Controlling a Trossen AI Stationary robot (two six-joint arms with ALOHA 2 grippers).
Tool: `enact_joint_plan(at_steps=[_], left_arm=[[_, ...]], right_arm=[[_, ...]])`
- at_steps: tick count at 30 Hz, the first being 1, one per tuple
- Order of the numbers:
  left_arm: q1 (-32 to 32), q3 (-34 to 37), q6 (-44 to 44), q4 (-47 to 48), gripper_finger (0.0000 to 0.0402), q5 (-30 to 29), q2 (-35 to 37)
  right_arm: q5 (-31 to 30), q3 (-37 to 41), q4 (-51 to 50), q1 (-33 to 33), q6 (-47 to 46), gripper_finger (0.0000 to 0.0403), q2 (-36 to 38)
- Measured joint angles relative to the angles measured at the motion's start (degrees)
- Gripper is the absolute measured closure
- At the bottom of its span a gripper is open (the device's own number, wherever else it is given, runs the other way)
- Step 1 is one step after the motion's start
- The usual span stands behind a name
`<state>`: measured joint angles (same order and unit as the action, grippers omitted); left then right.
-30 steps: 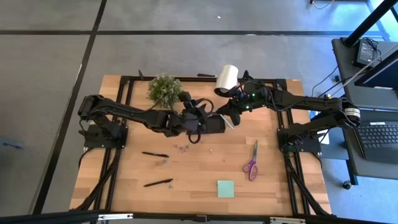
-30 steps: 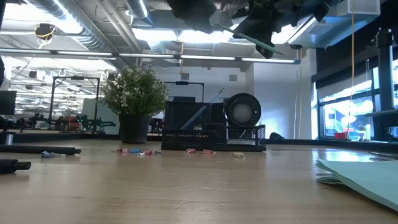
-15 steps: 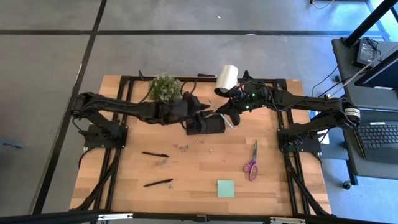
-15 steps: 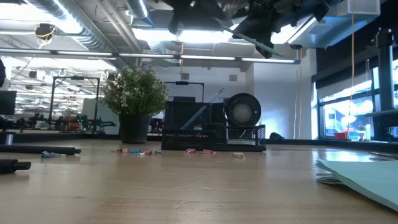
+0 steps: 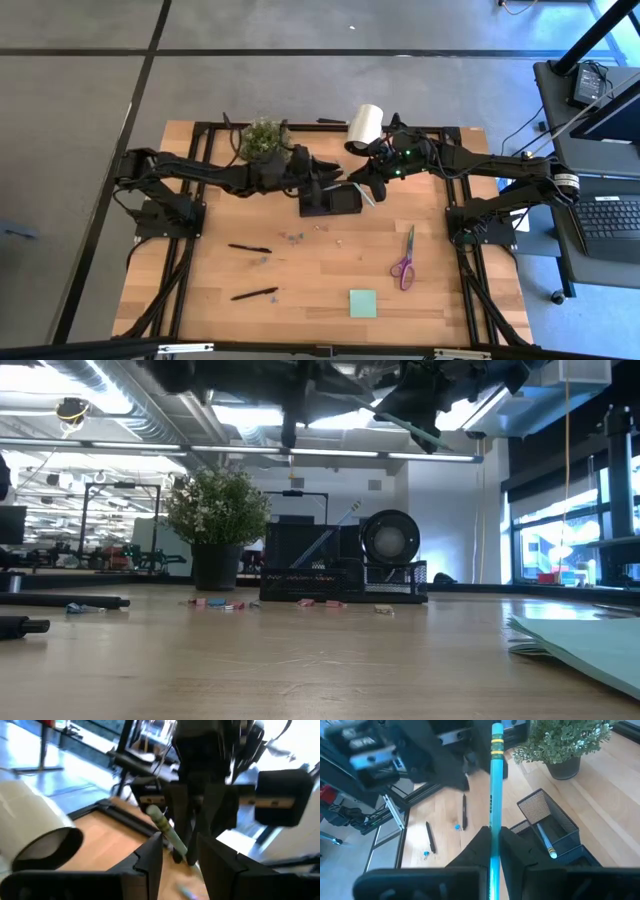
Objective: Pick and place office supplies into organizer
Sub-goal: Put the green pencil into the black desk organizer
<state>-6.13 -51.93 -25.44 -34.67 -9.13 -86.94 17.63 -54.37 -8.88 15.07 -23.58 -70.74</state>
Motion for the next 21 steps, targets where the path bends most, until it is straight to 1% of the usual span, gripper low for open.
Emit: enact_joint_plan(at_steps=[2,4,9,21], left_arm=[[-1.13,2.28,-2.35,-4.53,0.0288,1.86,0.00],[-1.93,4.25,-4.51,-8.26,0.0288,2.42,0.00],[-2.67,7.12,-6.65,-15.05,0.0288,4.47,0.00],[-2.63,7.55,-6.89,-17.90,0.0288,3.26,-0.04]], right_arm=[[-0.02,0.00,-0.15,0.00,0.03,0.0374,0.00],[-0.02,0.00,-0.20,0.00,0.03,0.0376,0.00],[-0.02,0.00,0.04,0.00,-0.14,0.0374,0.00],[-0.02,0.00,2.07,0.00,-1.27,0.0372,0.00]])
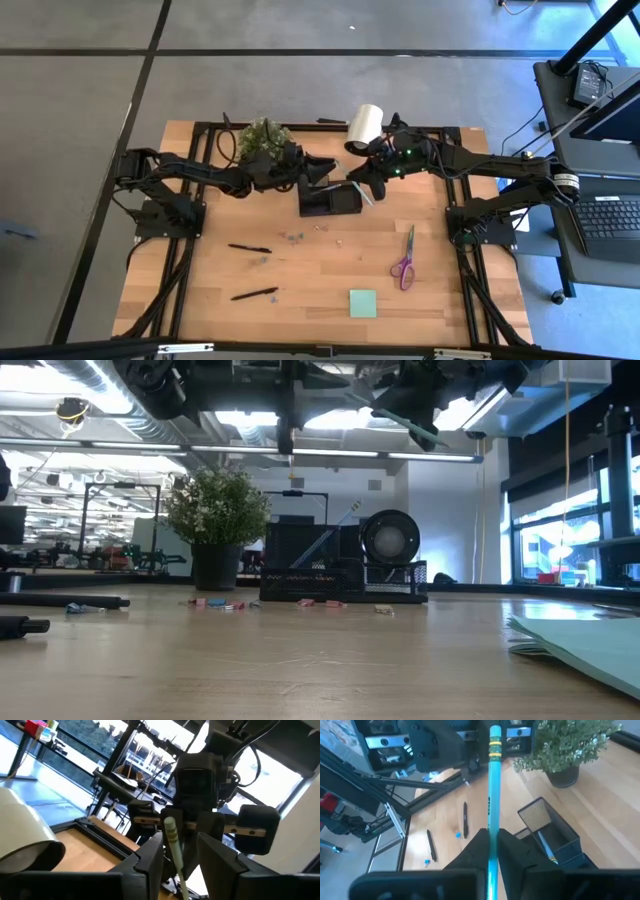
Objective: Pick and place office supplies into organizer
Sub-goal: Put the green pencil into the black desk organizer
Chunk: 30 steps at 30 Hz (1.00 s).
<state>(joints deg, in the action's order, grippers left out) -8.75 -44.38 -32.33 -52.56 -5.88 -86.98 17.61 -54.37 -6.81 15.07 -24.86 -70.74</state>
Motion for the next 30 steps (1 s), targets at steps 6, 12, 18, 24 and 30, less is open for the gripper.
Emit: enact_joint_plan(at_steps=[6,12,18,24,30], left_arm=[[0.00,0.00,0.04,-0.01,0.0288,-0.47,0.00],[-0.02,0.00,2.22,-1.01,0.0288,-0.36,0.00],[-0.02,-0.57,4.22,-3.39,0.0284,0.14,0.00],[-0.02,-1.07,4.34,-2.44,0.0255,0.71,0.00],[0.20,-1.11,1.89,-0.77,0.0233,0.90,0.00]], right_arm=[[0.00,0.00,2.09,0.00,-0.20,0.0376,0.00],[0.02,0.00,2.76,0.00,-1.79,0.0372,0.00],[0.42,0.01,2.86,0.00,-1.73,0.0376,0.00],[0.46,0.02,2.81,0.01,-1.82,0.0373,-0.04],[0.46,0.02,2.82,0.02,-1.73,0.0376,-0.04]])
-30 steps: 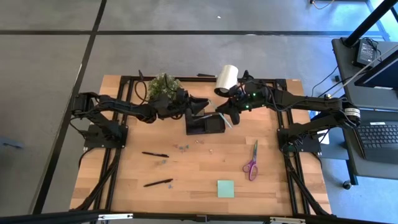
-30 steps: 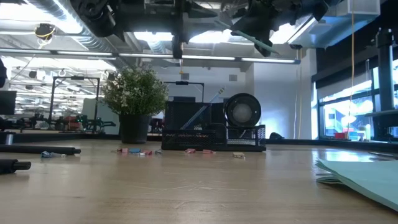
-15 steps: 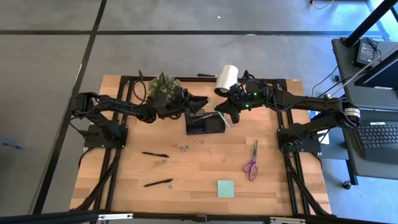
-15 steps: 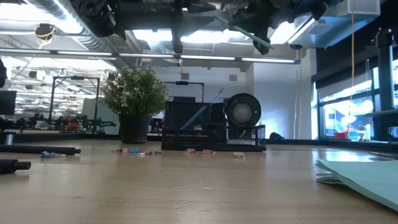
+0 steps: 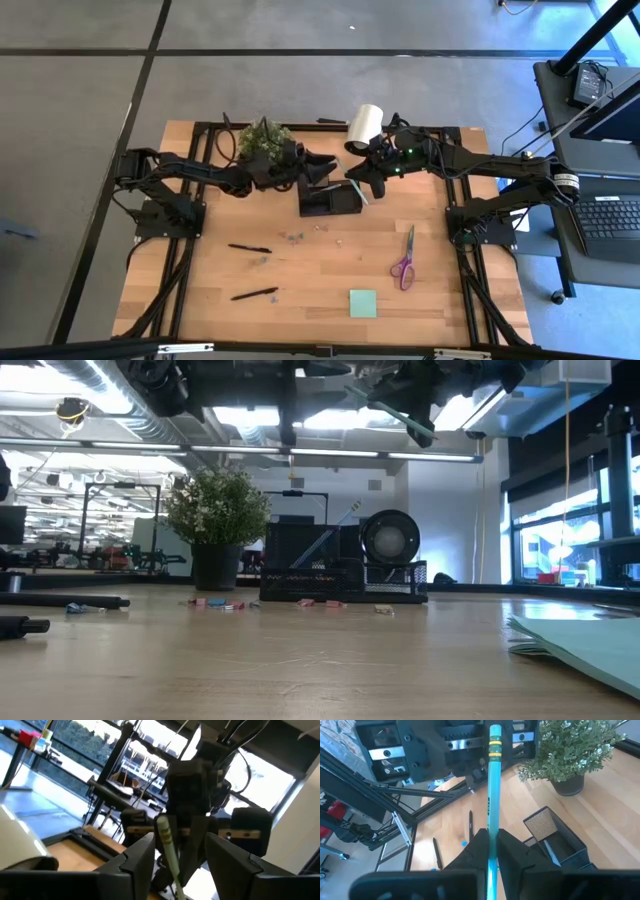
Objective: Pick and place office supplies into organizer
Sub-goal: Put the green pencil into the black desk organizer
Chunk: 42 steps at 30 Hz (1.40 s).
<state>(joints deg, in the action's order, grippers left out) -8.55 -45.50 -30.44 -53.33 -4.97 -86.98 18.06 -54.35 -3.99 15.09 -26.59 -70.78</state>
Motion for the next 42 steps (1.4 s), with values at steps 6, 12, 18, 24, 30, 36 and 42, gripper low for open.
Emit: enact_joint_plan(at_steps=[6,12,18,24,30,36,42], left_arm=[[0.30,0.00,-1.16,1.41,0.0231,-1.28,0.00],[-0.77,0.00,-0.84,1.33,0.0231,-2.65,0.00],[-1.96,0.00,-2.04,1.26,0.0231,-1.68,0.00],[-1.97,0.00,-2.86,1.01,0.0231,-1.11,0.00],[-1.97,-1.00,-2.84,0.45,0.0231,0.20,0.00],[-1.97,-1.83,-1.38,0.85,0.0231,0.26,0.00],[-1.95,-1.84,-1.35,2.60,0.0233,0.24,0.00]], right_arm=[[0.00,0.00,0.02,-0.01,0.07,0.0372,0.00],[0.04,0.00,0.04,-0.02,0.28,0.0375,0.00],[0.07,0.00,0.21,-0.02,0.13,0.0372,0.00],[0.07,0.00,1.77,-0.01,0.09,0.0373,0.00],[0.09,0.00,3.51,-0.02,-0.36,0.0375,-1.48],[0.09,0.02,5.48,-0.02,-0.35,0.0373,-2.93],[0.07,0.02,6.03,0.00,-0.35,0.0375,-2.95]])
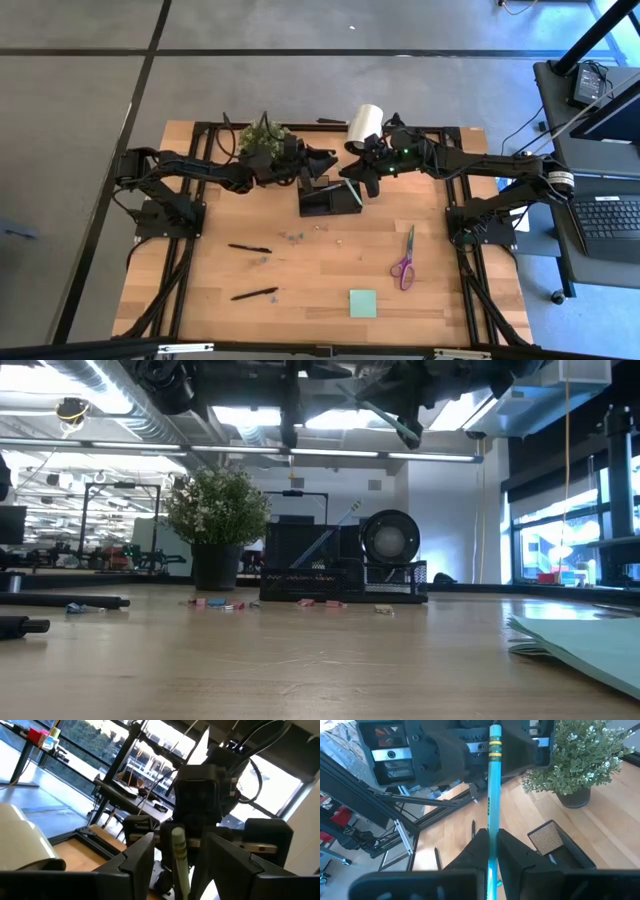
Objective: Pick and place office supplies into organizer
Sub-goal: Put the green pencil into the black desk organizer
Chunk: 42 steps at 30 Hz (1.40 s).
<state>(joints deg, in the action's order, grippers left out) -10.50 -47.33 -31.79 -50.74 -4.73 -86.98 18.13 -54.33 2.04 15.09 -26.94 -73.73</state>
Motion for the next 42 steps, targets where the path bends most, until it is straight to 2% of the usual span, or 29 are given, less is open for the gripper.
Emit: enact_joint_plan(at_steps=[10,21,32,42], left_arm=[[0.00,0.00,0.04,0.45,0.0289,-0.05,-0.02],[0.02,0.00,2.74,0.11,0.0383,0.26,0.00],[-0.05,0.00,3.26,0.55,0.0385,0.97,0.00],[-2.50,0.00,5.54,0.54,0.0385,6.37,0.00]], right_arm=[[0.00,0.00,-0.09,-0.02,0.00,0.0374,0.00],[-0.06,0.00,-0.26,-0.01,0.44,0.0369,0.00],[0.60,0.00,-0.94,0.02,0.24,0.0314,-0.02],[1.68,-0.02,-9.32,-0.02,4.92,0.0220,0.00]])
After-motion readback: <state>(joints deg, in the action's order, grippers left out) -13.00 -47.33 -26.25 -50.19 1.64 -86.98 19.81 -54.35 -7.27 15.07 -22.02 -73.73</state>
